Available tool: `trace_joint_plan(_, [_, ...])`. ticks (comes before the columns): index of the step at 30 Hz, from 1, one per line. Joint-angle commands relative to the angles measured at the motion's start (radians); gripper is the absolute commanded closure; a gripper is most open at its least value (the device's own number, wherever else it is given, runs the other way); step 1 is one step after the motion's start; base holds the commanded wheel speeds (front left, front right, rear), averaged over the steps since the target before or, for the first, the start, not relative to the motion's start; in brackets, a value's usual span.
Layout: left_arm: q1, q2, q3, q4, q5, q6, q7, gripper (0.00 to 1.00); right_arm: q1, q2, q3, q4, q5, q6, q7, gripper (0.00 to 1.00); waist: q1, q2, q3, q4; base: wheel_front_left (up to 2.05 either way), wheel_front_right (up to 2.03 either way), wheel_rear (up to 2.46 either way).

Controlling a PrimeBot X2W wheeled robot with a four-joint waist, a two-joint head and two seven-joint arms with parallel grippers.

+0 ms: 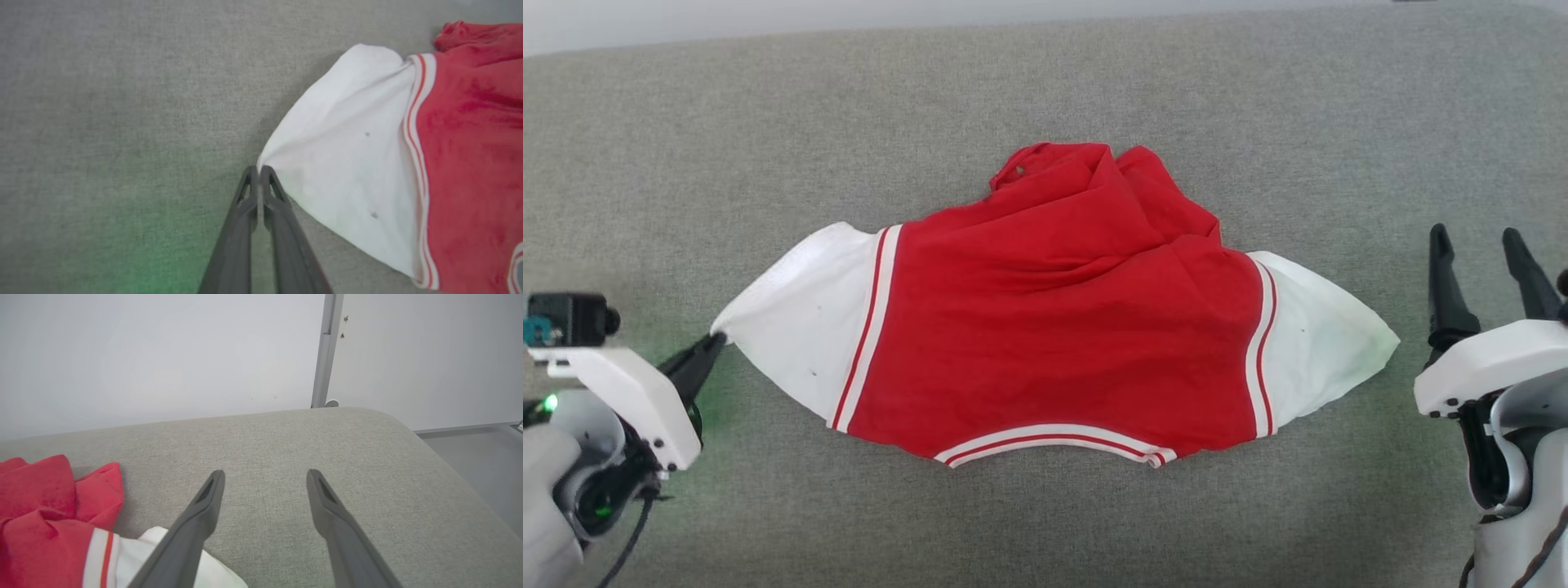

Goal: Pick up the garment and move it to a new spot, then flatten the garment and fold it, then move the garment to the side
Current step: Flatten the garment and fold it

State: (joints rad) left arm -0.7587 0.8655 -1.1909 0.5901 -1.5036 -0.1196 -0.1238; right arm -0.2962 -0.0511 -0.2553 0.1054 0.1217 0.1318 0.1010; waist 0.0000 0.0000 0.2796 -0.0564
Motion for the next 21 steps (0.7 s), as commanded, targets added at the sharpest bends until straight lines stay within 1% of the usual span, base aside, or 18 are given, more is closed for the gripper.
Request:
trace_joint_plan(1, [0.014, -0.009, -0.006, 0.019, 0.010, -0.003, -0.010, 0.59, 0.015, -0.003, 0.012, -0.007, -0.008, -0.002, 0.007, 0.00, 0.0000, 0.0000, -0.006, -0.001, 0.00, 0.00, 0.00])
trace_joint_plan(2, [0.015, -0.015, -0.004, 0.029, 0.011, -0.004, -0.019, 0.54, 0.016, -0.008, 0.020, -0.009, -0.011, -0.002, 0.014, 0.00, 0.0000, 0.0000, -0.009, -0.002, 0.00, 0.00, 0.00])
trace_joint_plan(3, [0.020, -0.020, -0.003, 0.035, 0.010, -0.006, -0.028, 0.52, 0.015, -0.011, 0.031, -0.011, -0.012, -0.002, 0.019, 0.00, 0.0000, 0.0000, -0.013, -0.002, 0.00, 0.00, 0.00])
trace_joint_plan(4, [0.027, -0.024, 0.000, 0.040, 0.008, -0.007, -0.040, 0.47, 0.014, -0.016, 0.044, -0.012, -0.009, -0.002, 0.026, 0.00, 0.0000, 0.0000, -0.017, -0.002, 0.00, 0.00, 0.00])
trace_joint_plan(5, [0.032, -0.025, 0.005, 0.044, 0.009, -0.008, -0.055, 0.27, 0.016, -0.025, 0.061, -0.012, -0.008, -0.002, 0.035, 0.00, 0.0000, 0.0000, -0.021, -0.001, 0.00, 0.00, 0.00])
trace_joint_plan(6, [0.035, -0.024, 0.007, 0.048, 0.014, -0.009, -0.071, 0.09, 0.018, -0.035, 0.083, -0.012, -0.001, -0.002, 0.045, 0.00, 0.0000, 0.0000, -0.025, -0.001, 0.00, 0.00, 0.00])
trace_joint_plan(7, [0.039, -0.023, 0.009, 0.050, 0.022, -0.009, -0.085, 0.00, 0.022, -0.050, 0.115, -0.011, 0.009, -0.002, 0.058, 0.00, 0.0000, 0.0000, -0.029, -0.001, 0.00, 0.00, 0.00])
trace_joint_plan(9, [0.048, -0.022, 0.017, 0.052, 0.048, -0.003, -0.115, 0.00, 0.033, -0.090, 0.174, -0.006, 0.048, -0.002, 0.097, 0.00, 0.0000, 0.0000, -0.038, 0.003, 0.00, 0.00, 0.00])
trace_joint_plan(12, [0.071, -0.048, 0.058, 0.034, 0.081, 0.031, -0.139, 0.00, 0.064, -0.192, 0.265, -0.023, 0.088, -0.002, 0.166, 0.00, 0.0000, 0.0000, -0.048, 0.021, 0.00, 0.00, 0.00])
trace_joint_plan(14, [0.078, -0.065, 0.144, 0.009, 0.142, 0.065, -0.142, 0.00, 0.083, -0.260, 0.308, -0.041, 0.122, -0.002, 0.220, 0.00, 0.0000, 0.0000, -0.048, 0.037, 0.00, 0.00, 0.00])
trace_joint_plan(16, [0.130, -0.102, 0.258, -0.031, 0.225, 0.099, -0.142, 0.00, 0.106, -0.339, 0.355, -0.071, 0.151, -0.002, 0.279, 0.00, 0.0000, 0.0000, -0.047, 0.055, 0.00, 0.00, 0.00])
trace_joint_plan(18, [0.198, -0.143, 0.372, -0.075, 0.337, 0.144, -0.141, 0.00, 0.132, -0.415, 0.414, -0.103, 0.204, -0.002, 0.350, 0.00, 0.0000, 0.0000, -0.047, 0.074, 0.00, 0.00, 0.00])
trace_joint_plan(19, [0.229, -0.164, 0.417, -0.107, 0.402, 0.163, -0.141, 0.00, 0.141, -0.452, 0.427, -0.120, 0.228, -0.002, 0.384, 0.00, 0.0000, 0.0000, -0.045, 0.084, 0.00, 0.00, 0.00])
trace_joint_plan(21, [0.297, -0.219, 0.513, -0.167, 0.509, 0.190, -0.141, 0.00, 0.163, -0.524, 0.460, -0.156, 0.277, -0.002, 0.451, 0.00, 0.0000, 0.0000, -0.043, 0.104, 0.00, 0.00, 0.00])
